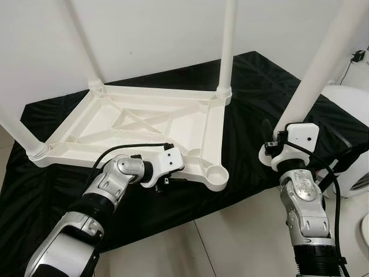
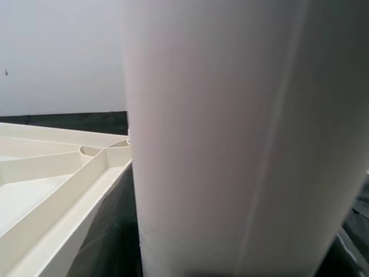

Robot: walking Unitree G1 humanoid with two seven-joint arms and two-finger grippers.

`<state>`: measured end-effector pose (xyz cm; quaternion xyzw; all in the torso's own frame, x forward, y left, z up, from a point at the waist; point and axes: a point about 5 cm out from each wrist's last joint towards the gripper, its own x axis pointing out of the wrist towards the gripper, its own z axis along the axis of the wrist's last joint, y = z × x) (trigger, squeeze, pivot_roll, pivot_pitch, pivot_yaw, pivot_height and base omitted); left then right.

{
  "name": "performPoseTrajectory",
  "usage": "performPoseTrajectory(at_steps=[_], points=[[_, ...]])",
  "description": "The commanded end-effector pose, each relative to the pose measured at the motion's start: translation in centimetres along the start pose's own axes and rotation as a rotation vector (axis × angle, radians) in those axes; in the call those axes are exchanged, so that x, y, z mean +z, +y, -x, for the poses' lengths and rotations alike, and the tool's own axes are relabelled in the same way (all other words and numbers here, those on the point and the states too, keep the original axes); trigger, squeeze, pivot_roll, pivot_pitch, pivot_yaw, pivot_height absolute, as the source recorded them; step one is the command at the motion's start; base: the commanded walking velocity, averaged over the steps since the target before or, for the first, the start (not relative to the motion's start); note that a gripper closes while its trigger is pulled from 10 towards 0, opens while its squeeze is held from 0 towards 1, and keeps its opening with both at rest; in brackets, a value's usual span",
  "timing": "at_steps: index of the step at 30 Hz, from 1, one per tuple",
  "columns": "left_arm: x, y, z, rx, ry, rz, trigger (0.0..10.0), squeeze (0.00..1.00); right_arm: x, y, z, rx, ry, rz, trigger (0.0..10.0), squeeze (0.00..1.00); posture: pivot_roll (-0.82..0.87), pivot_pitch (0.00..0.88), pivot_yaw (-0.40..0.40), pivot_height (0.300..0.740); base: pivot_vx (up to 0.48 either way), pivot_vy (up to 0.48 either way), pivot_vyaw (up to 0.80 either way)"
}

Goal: Building children table

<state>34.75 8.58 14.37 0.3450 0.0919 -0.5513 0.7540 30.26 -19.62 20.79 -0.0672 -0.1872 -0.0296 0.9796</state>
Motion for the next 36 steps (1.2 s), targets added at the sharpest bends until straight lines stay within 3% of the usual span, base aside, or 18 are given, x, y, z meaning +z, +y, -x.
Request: performPoseTrajectory(at_steps=[1, 3, 4, 5, 6, 7, 24, 25, 27, 28, 36], points=[[-1.5, -0.2, 0.0, 0.001, 0.093, 0.037, 10.0, 0.00, 0.4, 0.2, 0.0, 0.003, -0.014, -0.003, 10.0, 0.00, -0.15, 0.078, 0.118, 0.740, 0.000, 0.000, 0.00], [-1.6, 0.0, -0.1, 0.006, 0.106, 0.058, 10.0, 0.00, 0.4, 0.2, 0.0, 0.003, -0.013, -0.004, 10.0, 0.00, -0.15, 0.078, 0.118, 0.740, 0.000, 0.000, 0.00], [-1.6, 0.1, -0.1, 0.009, 0.108, 0.065, 9.5, 0.00, 0.4, 0.2, 0.1, 0.003, -0.013, -0.003, 10.0, 0.00, -0.16, 0.079, 0.119, 0.740, 0.000, 0.000, 0.00], [-1.6, 0.2, 0.0, 0.011, 0.110, 0.066, 7.1, 0.00, 0.4, 0.2, 0.1, 0.002, -0.013, -0.003, 10.0, 0.00, -0.16, 0.079, 0.119, 0.740, 0.000, 0.000, 0.00], [-1.6, 0.2, 0.0, 0.011, 0.110, 0.066, 7.1, 0.00, 0.4, 0.2, 0.1, 0.002, -0.013, -0.003, 10.0, 0.00, -0.16, 0.079, 0.119, 0.740, 0.000, 0.000, 0.00], [-1.7, 0.2, 0.0, 0.010, 0.112, 0.069, 0.0, 0.00, 0.4, 0.2, 0.1, 0.001, -0.012, -0.003, 10.0, 0.00, -0.16, 0.079, 0.120, 0.740, 0.000, 0.000, 0.00], [-2.2, -0.6, 0.2, -0.075, 0.130, 0.048, 0.0, 0.00, 0.4, 0.2, 0.1, -0.005, -0.011, -0.003, 10.0, 0.00, -0.15, 0.084, 0.121, 0.740, 0.000, 0.000, 0.00], [-2.1, -0.6, 0.3, -0.075, 0.124, 0.046, 4.0, 0.00, 0.4, 0.2, 0.1, -0.004, -0.011, -0.003, 10.0, 0.00, -0.15, 0.083, 0.120, 0.740, 0.000, 0.000, 0.00], [-2.0, -0.6, 0.3, -0.075, 0.119, 0.044, 4.0, 0.00, 0.4, 0.2, 0.1, -0.003, -0.011, -0.003, 10.0, 0.00, -0.15, 0.083, 0.120, 0.740, 0.000, 0.000, 0.00], [-1.9, -0.8, 0.4, -0.088, 0.107, 0.036, 10.0, 0.00, 0.3, 0.2, 0.1, -0.003, -0.010, -0.002, 10.0, 0.00, -0.15, 0.081, 0.118, 0.740, 0.000, 0.000, 0.00], [-1.1, -1.4, 0.5, -0.126, 0.021, 0.067, 10.0, 0.00, 0.2, 0.4, 0.0, 0.004, -0.009, -0.006, 10.0, 0.00, -0.14, 0.075, 0.113, 0.740, 0.000, 0.000, 0.00]])
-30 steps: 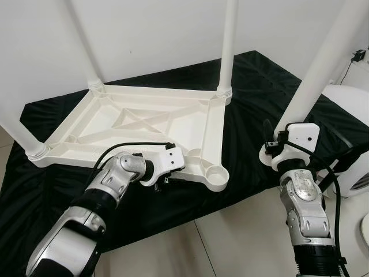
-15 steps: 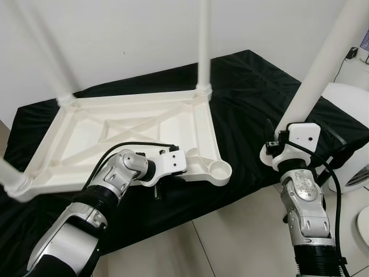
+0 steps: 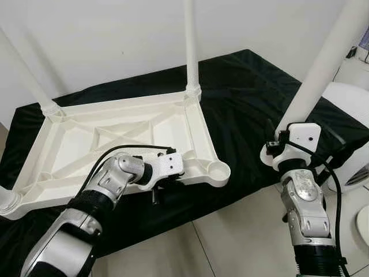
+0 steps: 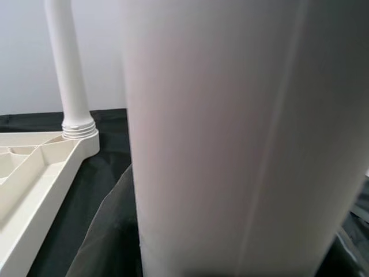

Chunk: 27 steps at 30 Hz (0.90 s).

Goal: Building children table

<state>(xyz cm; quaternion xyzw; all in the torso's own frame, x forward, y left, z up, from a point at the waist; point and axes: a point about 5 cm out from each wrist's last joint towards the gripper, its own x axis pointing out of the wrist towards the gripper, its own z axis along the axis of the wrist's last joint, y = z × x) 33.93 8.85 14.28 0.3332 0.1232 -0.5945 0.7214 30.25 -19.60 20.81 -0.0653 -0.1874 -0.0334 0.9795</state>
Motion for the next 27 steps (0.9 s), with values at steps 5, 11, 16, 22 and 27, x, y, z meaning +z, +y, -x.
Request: performPoseTrajectory(at_steps=[5, 11, 16, 22, 27], points=[[-0.2, -0.5, -0.2, 0.014, -0.053, 0.096, 10.0, 1.00, 0.1, 0.6, -0.1, 0.021, -0.007, -0.008, 10.0, 0.00, -0.13, 0.071, 0.108, 0.740, 0.000, 0.000, 0.00], [0.1, -0.4, -0.3, 0.028, -0.057, 0.085, 10.0, 0.00, 0.1, 0.7, -0.2, 0.028, -0.009, -0.009, 10.0, 0.00, -0.13, 0.067, 0.105, 0.740, 0.000, 0.000, 0.00], [1.8, 0.0, 0.4, 0.051, -0.153, 0.093, 10.0, 0.00, 0.1, 0.8, -0.4, 0.037, -0.011, -0.010, 10.0, 0.00, -0.13, 0.065, 0.098, 0.740, 0.000, 0.000, 0.00], [4.2, 1.3, 2.3, 0.086, -0.338, 0.159, 10.0, 0.00, 0.0, 1.0, -0.8, 0.051, -0.011, -0.017, 10.0, 0.00, -0.12, 0.072, 0.099, 0.740, 0.000, 0.000, 0.00], [6.1, 3.0, 4.0, 0.205, -0.515, 0.243, 10.0, 0.00, 0.3, 1.3, -1.6, 0.077, -0.014, -0.043, 10.0, 0.00, -0.12, 0.074, 0.101, 0.740, 0.000, 0.000, 0.00]])
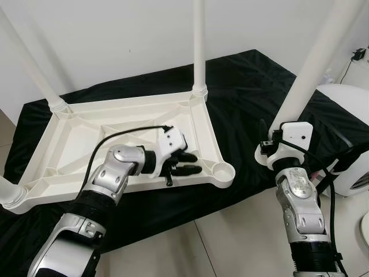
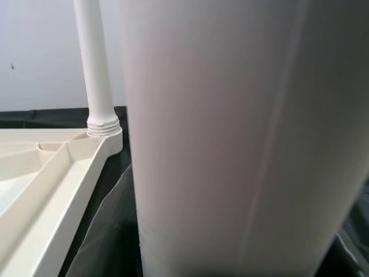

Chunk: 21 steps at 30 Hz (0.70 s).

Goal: Building children table

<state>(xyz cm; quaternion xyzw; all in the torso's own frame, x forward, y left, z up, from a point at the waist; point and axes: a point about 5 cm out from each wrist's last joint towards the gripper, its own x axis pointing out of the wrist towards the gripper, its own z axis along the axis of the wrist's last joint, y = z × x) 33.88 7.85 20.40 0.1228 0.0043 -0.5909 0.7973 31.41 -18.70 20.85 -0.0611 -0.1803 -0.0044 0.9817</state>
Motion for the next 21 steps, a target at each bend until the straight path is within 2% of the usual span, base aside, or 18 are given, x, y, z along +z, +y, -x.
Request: performPoseTrajectory(at_steps=[1, 2, 4, 6, 7, 8, 19, 21], points=[[2.4, 1.7, 0.7, 0.149, -0.135, 0.036, 10.0, 0.00, 0.7, 0.4, -0.9, 0.031, -0.021, -0.041, 10.0, 0.00, -0.12, 0.074, 0.101, 0.740, 0.000, 0.000, 0.00], [2.4, 1.7, 0.7, 0.149, -0.135, 0.036, 10.0, 0.00, 0.7, 0.4, -0.9, 0.031, -0.021, -0.041, 10.0, 0.00, -0.12, 0.074, 0.101, 0.740, 0.000, 0.000, 0.00], [2.9, 2.7, 1.0, 0.270, -0.180, 0.076, 10.0, 0.00, 0.9, 0.2, -1.3, 0.027, -0.010, -0.060, 10.0, 0.00, -0.12, 0.070, 0.102, 0.740, 0.000, 0.000, 0.00], [2.9, 2.9, 1.1, 0.306, -0.185, 0.087, 10.0, 0.00, 0.9, 0.1, -1.4, 0.021, -0.007, -0.062, 10.0, 0.00, -0.12, 0.069, 0.102, 0.740, 0.000, 0.000, 0.00], [2.4, 3.4, 1.6, 0.407, -0.182, 0.111, 10.0, 0.00, 0.7, -0.6, -1.5, -0.020, 0.011, -0.107, 10.0, 0.00, -0.12, 0.066, 0.102, 0.740, 0.000, 0.000, 0.00], [2.3, 3.5, 1.8, 0.442, -0.181, 0.115, 10.0, 0.00, 0.7, -0.9, -1.6, -0.026, 0.014, -0.132, 10.0, 0.00, -0.12, 0.066, 0.102, 0.740, 0.000, 0.000, 0.00], [0.7, 2.7, 1.6, 0.487, -0.123, 0.125, 10.0, 0.00, 0.1, -1.9, -1.4, -0.100, 0.052, -0.166, 10.0, 0.00, -0.11, 0.063, 0.095, 0.740, 0.000, 0.000, 0.00], [-0.2, 2.4, 1.4, 0.546, -0.092, 0.115, 10.0, 0.00, -0.1, -1.8, -1.1, -0.095, 0.058, -0.178, 10.0, 0.00, -0.11, 0.053, 0.086, 0.740, 0.000, 0.000, 0.00]])
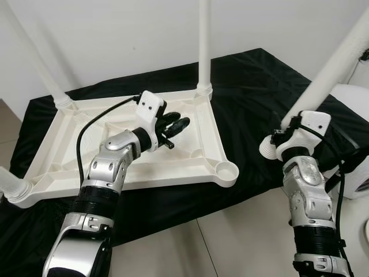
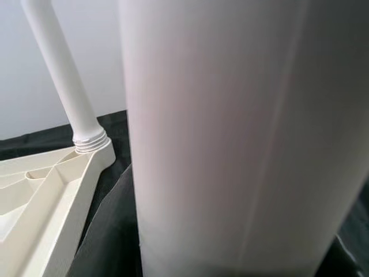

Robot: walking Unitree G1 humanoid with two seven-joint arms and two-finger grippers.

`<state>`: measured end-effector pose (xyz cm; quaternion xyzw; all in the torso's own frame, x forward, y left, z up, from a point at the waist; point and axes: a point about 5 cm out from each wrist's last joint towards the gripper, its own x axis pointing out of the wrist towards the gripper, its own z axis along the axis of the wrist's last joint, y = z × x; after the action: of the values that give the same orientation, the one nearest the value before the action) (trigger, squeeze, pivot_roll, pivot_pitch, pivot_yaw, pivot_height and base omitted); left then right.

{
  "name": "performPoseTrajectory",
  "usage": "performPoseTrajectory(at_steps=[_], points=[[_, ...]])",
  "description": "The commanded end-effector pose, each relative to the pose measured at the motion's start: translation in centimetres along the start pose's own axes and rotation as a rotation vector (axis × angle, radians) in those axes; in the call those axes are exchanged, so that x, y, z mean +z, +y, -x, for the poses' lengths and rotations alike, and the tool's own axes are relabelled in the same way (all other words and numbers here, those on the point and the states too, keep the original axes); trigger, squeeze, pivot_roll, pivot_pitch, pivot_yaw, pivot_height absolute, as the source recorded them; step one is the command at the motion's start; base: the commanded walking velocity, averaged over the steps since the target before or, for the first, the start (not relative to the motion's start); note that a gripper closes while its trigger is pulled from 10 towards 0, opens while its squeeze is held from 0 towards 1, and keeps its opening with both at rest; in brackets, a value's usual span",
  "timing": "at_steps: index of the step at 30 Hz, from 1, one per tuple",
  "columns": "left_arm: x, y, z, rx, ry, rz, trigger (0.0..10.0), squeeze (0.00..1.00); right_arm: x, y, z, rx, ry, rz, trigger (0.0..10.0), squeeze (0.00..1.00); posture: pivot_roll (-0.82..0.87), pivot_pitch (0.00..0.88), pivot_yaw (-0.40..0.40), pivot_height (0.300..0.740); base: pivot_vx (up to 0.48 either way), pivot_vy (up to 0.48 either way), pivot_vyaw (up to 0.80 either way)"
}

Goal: Building children table

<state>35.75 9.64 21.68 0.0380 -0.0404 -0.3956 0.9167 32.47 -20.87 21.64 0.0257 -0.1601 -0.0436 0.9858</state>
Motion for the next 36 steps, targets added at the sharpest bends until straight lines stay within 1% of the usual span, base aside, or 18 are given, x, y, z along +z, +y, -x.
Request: performPoseTrajectory(at_steps=[1, 4, 7, 9, 14, 18, 19, 20, 21, 23, 24, 25, 26, 28, 30, 32, 34, 36], points=[[-1.2, -0.1, 0.3, 0.103, 0.034, -0.023, 10.0, 0.00, -0.4, 0.5, 0.3, 0.013, 0.012, -0.017, 10.0, 0.00, -0.11, 0.051, 0.084, 0.740, 0.000, 0.000, 0.00], [-1.8, -0.4, 0.5, 0.131, 0.029, -0.041, 10.0, 0.00, -0.5, 0.7, 0.5, 0.027, 0.010, -0.022, 10.0, 0.00, -0.11, 0.050, 0.083, 0.740, 0.000, 0.000, 0.00], [-2.1, -1.3, 0.7, 0.084, 0.031, -0.062, 10.0, 0.00, -0.5, 0.9, 0.4, 0.039, 0.013, -0.016, 10.0, 0.00, -0.11, 0.044, 0.074, 0.740, 0.000, 0.000, 0.00], [-2.1, -1.6, 0.8, 0.081, 0.025, -0.079, 10.0, 0.00, -0.5, 1.0, 0.4, 0.043, 0.014, -0.011, 10.0, 0.00, -0.11, 0.041, 0.071, 0.740, 0.000, 0.000, 0.00], [-2.1, -1.8, 0.8, 0.116, 0.016, -0.091, 10.0, 0.00, -0.6, 1.1, 0.3, 0.051, 0.014, -0.006, 10.0, 0.00, -0.11, 0.037, 0.068, 0.740, 0.000, 0.000, 0.00], [-1.1, -0.8, 1.0, 0.280, -0.044, 0.001, 10.0, 0.00, -0.6, 2.1, 0.4, 0.074, 0.007, -0.007, 10.0, 0.00, -0.11, 0.023, 0.067, 0.740, 0.000, 0.000, 0.00], [-1.0, -0.7, 1.1, 0.308, -0.053, 0.026, 10.0, 0.00, -0.6, 2.2, 0.5, 0.075, 0.007, -0.008, 10.0, 0.00, -0.11, 0.021, 0.067, 0.740, 0.000, 0.000, 0.00], [-1.0, -0.7, 1.1, 0.308, -0.053, 0.026, 10.0, 0.00, -0.6, 2.2, 0.5, 0.075, 0.007, -0.008, 10.0, 0.00, -0.11, 0.021, 0.067, 0.740, 0.000, 0.000, 0.00], [-0.9, -0.4, 1.2, 0.347, -0.063, 0.046, 10.0, 0.00, -0.6, 2.3, 0.5, 0.075, 0.010, -0.015, 10.0, 0.00, -0.11, 0.017, 0.067, 0.740, 0.000, 0.000, 0.00], [-0.9, -0.1, 1.3, 0.381, -0.064, 0.059, 10.0, 0.00, -0.6, 2.3, 0.5, 0.076, 0.010, -0.019, 10.0, 0.00, -0.11, 0.008, 0.068, 0.740, 0.000, 0.000, 0.00], [-1.0, 0.3, 1.6, 0.424, -0.059, 0.031, 10.0, 0.00, -0.6, 2.5, 0.5, 0.081, 0.010, -0.017, 10.0, 0.00, -0.12, 0.006, 0.071, 0.740, 0.000, 0.000, 0.00], [-1.0, 0.3, 1.6, 0.424, -0.059, 0.031, 10.0, 0.00, -0.6, 2.5, 0.5, 0.081, 0.010, -0.017, 10.0, 0.00, -0.12, 0.006, 0.071, 0.740, 0.000, 0.000, 0.00], [-1.5, 0.6, 1.9, 0.459, -0.033, 0.004, 10.0, 0.00, -0.6, 2.7, 0.5, 0.096, 0.009, -0.015, 10.0, 0.00, -0.12, 0.004, 0.071, 0.740, 0.000, 0.000, 0.00], [-1.5, 0.6, 1.9, 0.459, -0.033, 0.004, 10.0, 0.00, -0.6, 2.7, 0.5, 0.096, 0.009, -0.015, 10.0, 0.00, -0.12, 0.004, 0.071, 0.740, 0.000, 0.000, 0.00], [-2.2, 1.1, 2.5, 0.505, 0.005, -0.072, 10.0, 0.00, -0.5, 3.3, 0.6, 0.121, -0.002, 0.002, 10.0, 0.00, -0.11, 0.000, 0.068, 0.740, 0.000, 0.000, 0.00], [-2.4, 1.1, 2.7, 0.510, 0.016, -0.090, 10.0, 0.00, -0.5, 3.5, 0.6, 0.126, -0.003, 0.003, 10.0, 0.00, -0.11, 0.000, 0.068, 0.740, 0.000, 0.000, 0.00], [-3.1, 0.5, 3.0, 0.469, 0.026, -0.098, 10.0, 0.00, -0.5, 3.8, 0.6, 0.135, -0.014, -0.004, 10.0, 0.00, -0.11, 0.000, 0.066, 0.740, 0.000, 0.000, 0.00], [-3.3, 0.4, 3.1, 0.460, 0.017, -0.116, 10.0, 0.00, -0.5, 3.8, 0.6, 0.142, -0.017, 0.001, 10.0, 0.00, -0.11, 0.000, 0.065, 0.740, 0.000, 0.000, 0.00]])
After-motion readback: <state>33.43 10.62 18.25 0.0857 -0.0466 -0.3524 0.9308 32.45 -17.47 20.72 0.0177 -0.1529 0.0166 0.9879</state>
